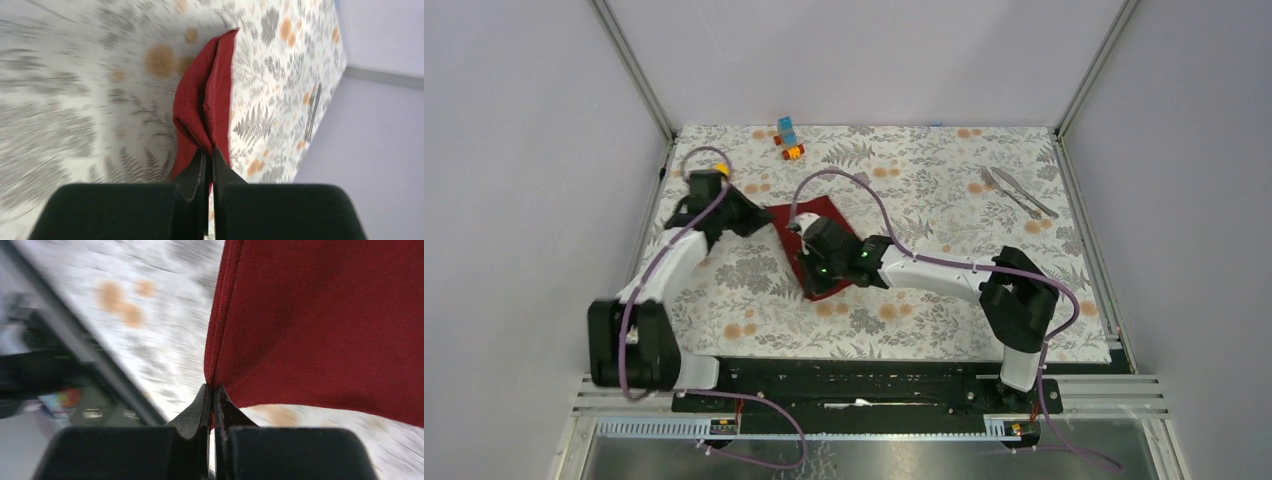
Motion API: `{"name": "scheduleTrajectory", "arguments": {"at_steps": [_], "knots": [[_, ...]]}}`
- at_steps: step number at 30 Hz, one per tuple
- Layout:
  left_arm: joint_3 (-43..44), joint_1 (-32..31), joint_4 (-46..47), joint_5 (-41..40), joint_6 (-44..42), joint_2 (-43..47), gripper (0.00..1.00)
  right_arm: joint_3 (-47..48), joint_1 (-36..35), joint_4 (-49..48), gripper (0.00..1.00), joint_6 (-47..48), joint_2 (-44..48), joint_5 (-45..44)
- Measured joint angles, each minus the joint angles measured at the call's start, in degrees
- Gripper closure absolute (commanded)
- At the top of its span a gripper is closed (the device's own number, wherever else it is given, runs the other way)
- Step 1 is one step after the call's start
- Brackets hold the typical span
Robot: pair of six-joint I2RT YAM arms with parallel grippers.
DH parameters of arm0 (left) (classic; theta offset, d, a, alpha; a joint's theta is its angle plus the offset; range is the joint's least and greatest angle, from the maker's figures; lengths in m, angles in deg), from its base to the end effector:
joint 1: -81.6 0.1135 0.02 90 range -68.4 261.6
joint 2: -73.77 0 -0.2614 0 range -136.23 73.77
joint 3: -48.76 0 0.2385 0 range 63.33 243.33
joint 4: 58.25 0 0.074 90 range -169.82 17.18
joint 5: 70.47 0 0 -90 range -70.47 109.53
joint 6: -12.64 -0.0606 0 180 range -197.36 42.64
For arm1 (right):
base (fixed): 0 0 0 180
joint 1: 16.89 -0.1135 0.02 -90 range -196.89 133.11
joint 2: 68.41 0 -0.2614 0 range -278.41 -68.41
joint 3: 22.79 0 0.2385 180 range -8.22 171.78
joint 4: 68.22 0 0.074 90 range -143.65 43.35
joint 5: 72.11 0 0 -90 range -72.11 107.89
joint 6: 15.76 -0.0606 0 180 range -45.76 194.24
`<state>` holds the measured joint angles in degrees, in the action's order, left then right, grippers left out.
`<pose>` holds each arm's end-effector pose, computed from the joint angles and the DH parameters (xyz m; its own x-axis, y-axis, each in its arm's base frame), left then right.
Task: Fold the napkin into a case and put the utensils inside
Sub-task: Turn over the upper triangle folded napkin at the center of the board.
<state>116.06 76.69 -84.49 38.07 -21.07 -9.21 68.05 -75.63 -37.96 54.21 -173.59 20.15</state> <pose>0.3127 -0.0462 0.2207 -0.6330 -0.7372 -0.2362 -0.3779 0.5606 -0.7369 0.2135 0.3563 0.2122 -0.6399 -0.3945 -0.6595 -0.6914 0.6702 0.2699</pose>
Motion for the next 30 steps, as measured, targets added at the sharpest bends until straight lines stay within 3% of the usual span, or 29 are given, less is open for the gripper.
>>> {"name": "scheduleTrajectory", "arguments": {"at_steps": [6,11,14,17,22,28,30], "knots": [[14.3,8.3,-28.0,-11.3,-9.6,15.8,1.00,1.5,-3.5,-23.8,1.00,-14.4,0.1,15.9],[24.9,2.4,-33.9,-21.3,-14.3,16.8,1.00,-4.9,-0.6,-48.3,1.00,-30.8,0.2,27.2],[25.0,-3.5,-33.6,-25.2,-15.0,11.4,1.00,-11.6,2.3,-59.9,1.00,-39.0,-1.4,31.9],[25.1,-8.7,-31.6,-27.5,-15.9,-0.6,1.00,-18.6,5.9,-67.8,1.00,-44.6,-4.8,33.7],[25.3,-15.1,-26.8,-28.4,-17.8,-19.7,1.00,-29.0,12.0,-72.2,1.00,-47.7,-8.9,36.6],[30.4,-23.1,-22.9,-27.5,-18.8,-26.9,1.00,-38.4,18.5,-74.0,1.00,-46.0,-8.7,40.0],[33.2,-25.1,-21.3,-25.9,-18.7,-29.0,0.86,-40.6,21.4,-72.3,0.93,-43.6,-7.4,40.5]]}}
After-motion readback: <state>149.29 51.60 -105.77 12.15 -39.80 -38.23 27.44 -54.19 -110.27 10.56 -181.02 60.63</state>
